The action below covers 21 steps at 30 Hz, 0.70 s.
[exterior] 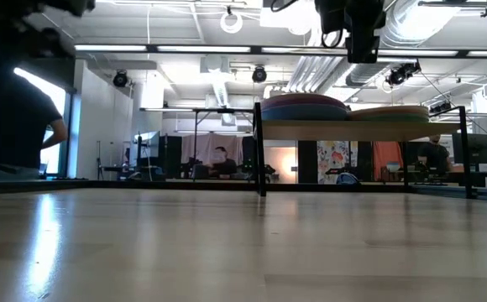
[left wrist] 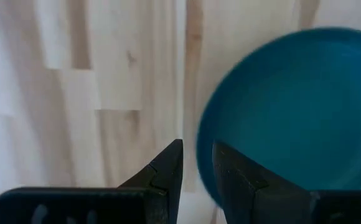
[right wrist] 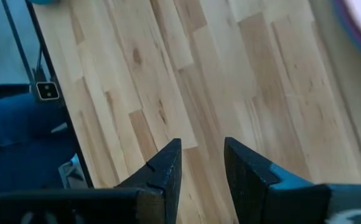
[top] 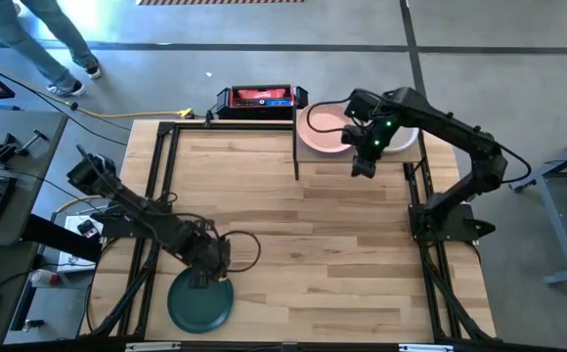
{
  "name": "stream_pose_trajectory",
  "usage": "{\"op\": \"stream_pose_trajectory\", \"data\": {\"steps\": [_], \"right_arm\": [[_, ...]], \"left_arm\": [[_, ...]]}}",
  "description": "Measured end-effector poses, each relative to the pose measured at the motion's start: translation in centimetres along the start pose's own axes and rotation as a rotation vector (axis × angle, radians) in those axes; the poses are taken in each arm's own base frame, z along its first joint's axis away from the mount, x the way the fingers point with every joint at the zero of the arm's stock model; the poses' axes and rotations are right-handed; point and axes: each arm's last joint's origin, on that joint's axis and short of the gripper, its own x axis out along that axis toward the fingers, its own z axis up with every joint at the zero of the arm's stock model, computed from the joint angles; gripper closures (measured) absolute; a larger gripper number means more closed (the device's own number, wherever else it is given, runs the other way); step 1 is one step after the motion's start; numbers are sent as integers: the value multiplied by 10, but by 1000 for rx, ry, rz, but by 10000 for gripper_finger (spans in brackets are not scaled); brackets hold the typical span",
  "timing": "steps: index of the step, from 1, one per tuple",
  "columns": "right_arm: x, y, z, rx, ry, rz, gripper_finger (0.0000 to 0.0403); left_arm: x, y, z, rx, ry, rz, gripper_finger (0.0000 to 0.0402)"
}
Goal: Place and stack plates onto a shelf
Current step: Stack the green plate on the light orange stacked plates on the shelf
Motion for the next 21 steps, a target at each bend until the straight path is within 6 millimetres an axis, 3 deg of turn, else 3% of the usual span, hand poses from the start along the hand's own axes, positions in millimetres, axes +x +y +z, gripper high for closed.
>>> {"op": "stream_pose_trajectory", "data": {"steps": [4,21], "right_arm": [[3,5,0,-19,10,4,302],[4,7,0,-26,14,5,302]], "left_arm": [[16,-4,-8,-26,24,-25,325],[49,-2,-21,-17,47,-69,326]]}}
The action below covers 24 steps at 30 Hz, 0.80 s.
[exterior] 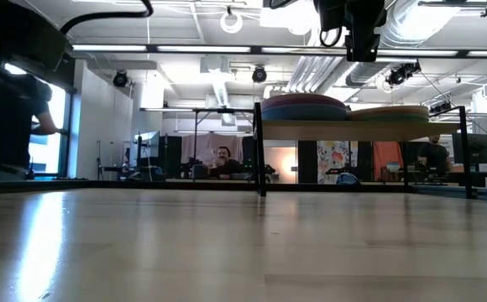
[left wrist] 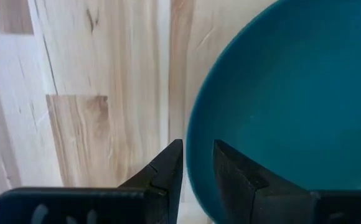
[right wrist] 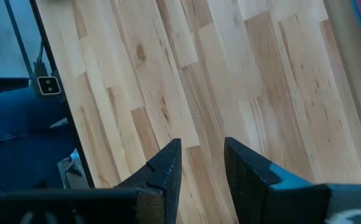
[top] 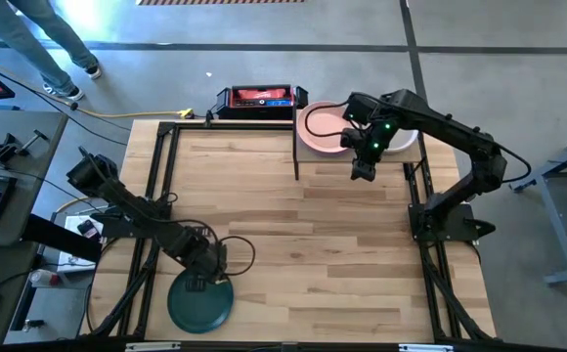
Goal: Place and stack plates onto a shelf
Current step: Stack the green plate on the light orange stacked plates on the shelf
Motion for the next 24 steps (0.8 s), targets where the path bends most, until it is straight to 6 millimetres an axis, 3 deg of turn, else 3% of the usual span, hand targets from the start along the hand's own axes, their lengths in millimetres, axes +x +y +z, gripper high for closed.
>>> {"op": "stream_pose_trajectory", "data": {"steps": [14,24], "right_arm": [[0,0,0,0,0,0,302],[0,0,0,0,0,-1,302]], "left_arm": [[20,6,-10,4,43,-36,326],[22,6,-11,-72,69,-58,326]]}}
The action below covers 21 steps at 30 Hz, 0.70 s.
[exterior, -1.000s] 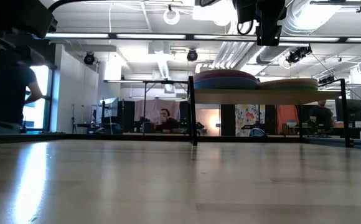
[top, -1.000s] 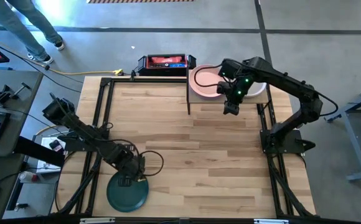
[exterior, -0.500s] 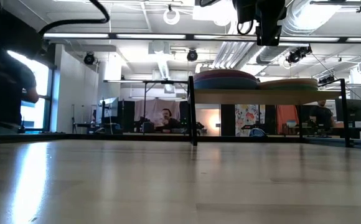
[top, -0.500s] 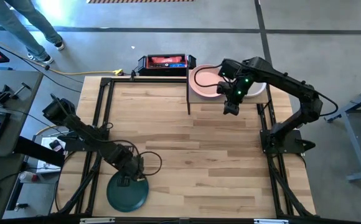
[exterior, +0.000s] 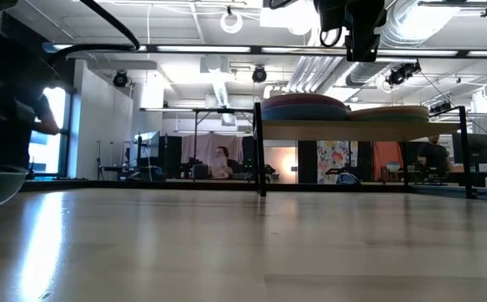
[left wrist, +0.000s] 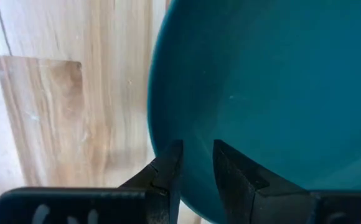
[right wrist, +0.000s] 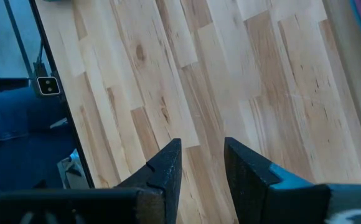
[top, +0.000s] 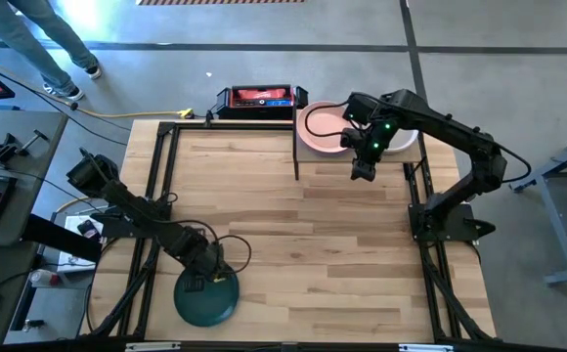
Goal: Place and stack plates onto a shelf
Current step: Stack the green plate on the light orange stacked plates on the shelf
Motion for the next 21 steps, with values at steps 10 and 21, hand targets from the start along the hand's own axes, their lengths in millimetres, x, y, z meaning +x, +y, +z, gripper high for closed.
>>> {"op": "stream_pose_trajectory", "data": {"steps": [10,21], "right_arm": [[0,0,0,-9,-1,0,302],[0,0,3,-27,-31,-3,302]], "left_arm": [[-6,-3,1,-72,31,-22,326],[-24,-7,4,-50,39,19,326]]}}
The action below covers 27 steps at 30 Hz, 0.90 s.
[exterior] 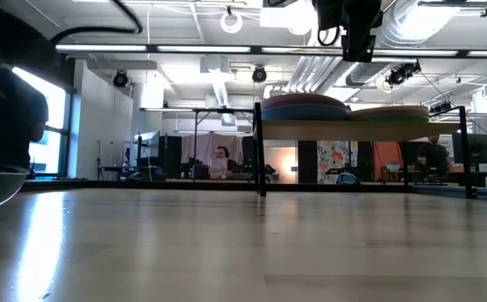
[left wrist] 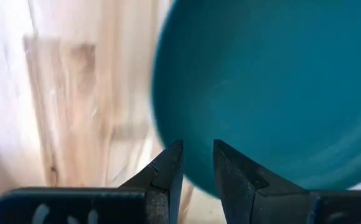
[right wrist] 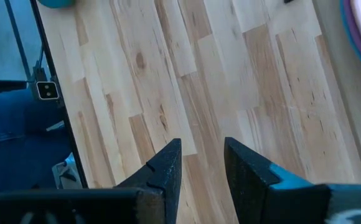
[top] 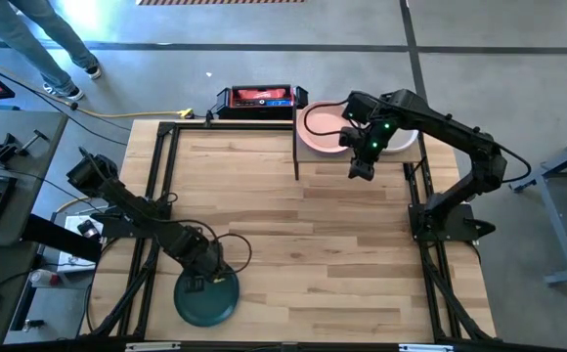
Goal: Place and stack plates onto a shelf
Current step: Stack the green plate on the light orange stacked plates on the shelf
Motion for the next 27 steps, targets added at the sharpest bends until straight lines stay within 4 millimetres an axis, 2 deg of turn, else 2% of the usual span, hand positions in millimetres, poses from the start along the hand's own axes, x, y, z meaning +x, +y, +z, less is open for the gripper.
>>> {"op": "stream_pose_trajectory", "data": {"steps": [5,9,18,27], "right_arm": [[0,0,0,0,0,0,302],[0,0,0,-1,-3,-2,302],[0,0,0,-2,-3,-2,302],[0,0,0,-1,-3,-2,302]], "left_arm": [[8,15,-7,-119,106,57,321],[10,25,-5,-171,141,64,302],[11,25,9,-185,70,-48,251],[20,30,5,-211,71,-17,243]]}}
